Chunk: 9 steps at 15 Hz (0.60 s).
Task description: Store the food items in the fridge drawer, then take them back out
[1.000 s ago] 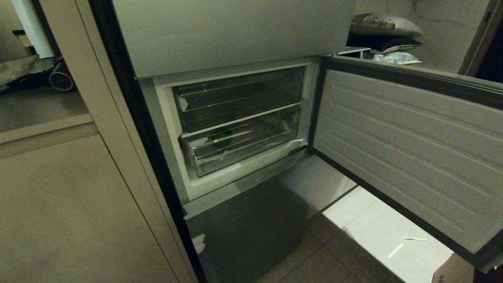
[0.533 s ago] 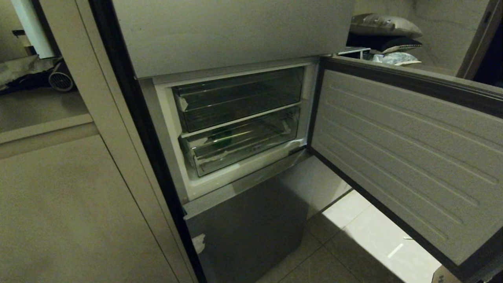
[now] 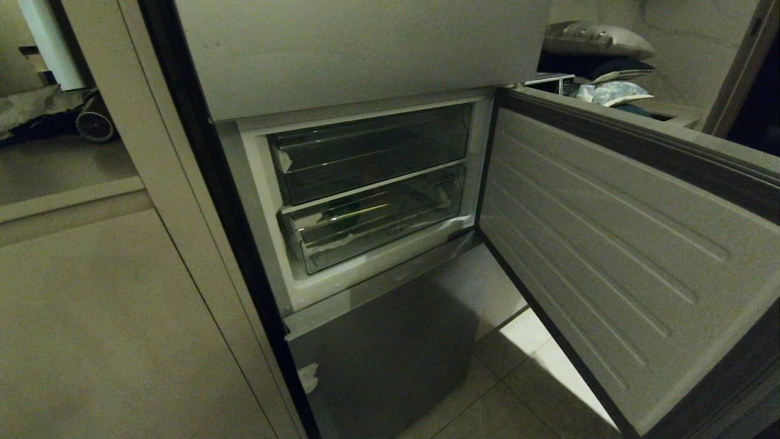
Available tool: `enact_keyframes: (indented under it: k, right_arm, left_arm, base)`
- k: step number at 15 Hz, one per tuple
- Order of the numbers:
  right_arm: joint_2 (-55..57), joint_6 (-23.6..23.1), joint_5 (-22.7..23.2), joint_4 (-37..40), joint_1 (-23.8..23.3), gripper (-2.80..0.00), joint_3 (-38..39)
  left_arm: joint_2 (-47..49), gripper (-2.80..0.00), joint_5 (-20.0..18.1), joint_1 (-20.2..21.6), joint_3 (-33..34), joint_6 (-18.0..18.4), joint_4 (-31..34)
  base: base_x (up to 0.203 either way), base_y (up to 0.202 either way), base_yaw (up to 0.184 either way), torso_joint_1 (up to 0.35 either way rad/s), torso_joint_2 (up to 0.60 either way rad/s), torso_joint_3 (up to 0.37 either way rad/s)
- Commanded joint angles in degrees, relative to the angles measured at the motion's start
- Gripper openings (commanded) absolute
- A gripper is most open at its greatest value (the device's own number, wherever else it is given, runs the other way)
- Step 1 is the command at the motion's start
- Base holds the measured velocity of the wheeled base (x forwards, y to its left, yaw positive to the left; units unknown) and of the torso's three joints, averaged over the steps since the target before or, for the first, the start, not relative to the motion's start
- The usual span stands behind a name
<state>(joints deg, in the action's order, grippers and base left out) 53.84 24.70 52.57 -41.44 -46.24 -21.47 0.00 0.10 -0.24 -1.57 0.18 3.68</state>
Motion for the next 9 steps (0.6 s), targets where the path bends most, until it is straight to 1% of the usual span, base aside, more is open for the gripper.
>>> enact_keyframes:
  k: [1, 4, 6, 8, 9]
  right_arm:
    - [-6.2, 0.1, -0.4, -0.3, 4.1, -2.80, 1.6]
    - [-10.8, 0.2, -0.6, -0.1, 10.2, -2.80, 3.5]
    - [-11.6, 0.3, -2.1, 0.1, 16.2, -2.80, 3.9]
    - [-10.2, 0.3, -6.7, 1.2, 23.8, -2.80, 2.7]
    - [-8.3, 0.1, -10.1, 2.4, 28.3, -2.80, 1.2]
  left_arm:
    - [0.1, -2.80, 0.0, 0.0, 0.0, 0.0, 0.0]
    - [0.1, -2.80, 0.0, 0.0, 0.0, -0.1, 0.0]
    - [0.1, -2.80, 0.0, 0.0, 0.0, 0.0, 0.0]
    - [0.1, -2.80, 0.0, 0.0, 0.0, 0.0, 0.0]
    - [0.1, -2.80, 0.0, 0.0, 0.0, 0.0, 0.0]
  base:
    - [0.000, 0.000, 0.000, 0.000, 0.00, 0.000]
    - [0.000, 0.000, 0.000, 0.000, 0.00, 0.000]
    - [0.000, 0.000, 0.000, 0.000, 0.00, 0.000]
    - [0.000, 0.000, 0.000, 0.000, 0.00, 0.000]
    - [0.000, 0.000, 0.000, 0.000, 0.00, 0.000]
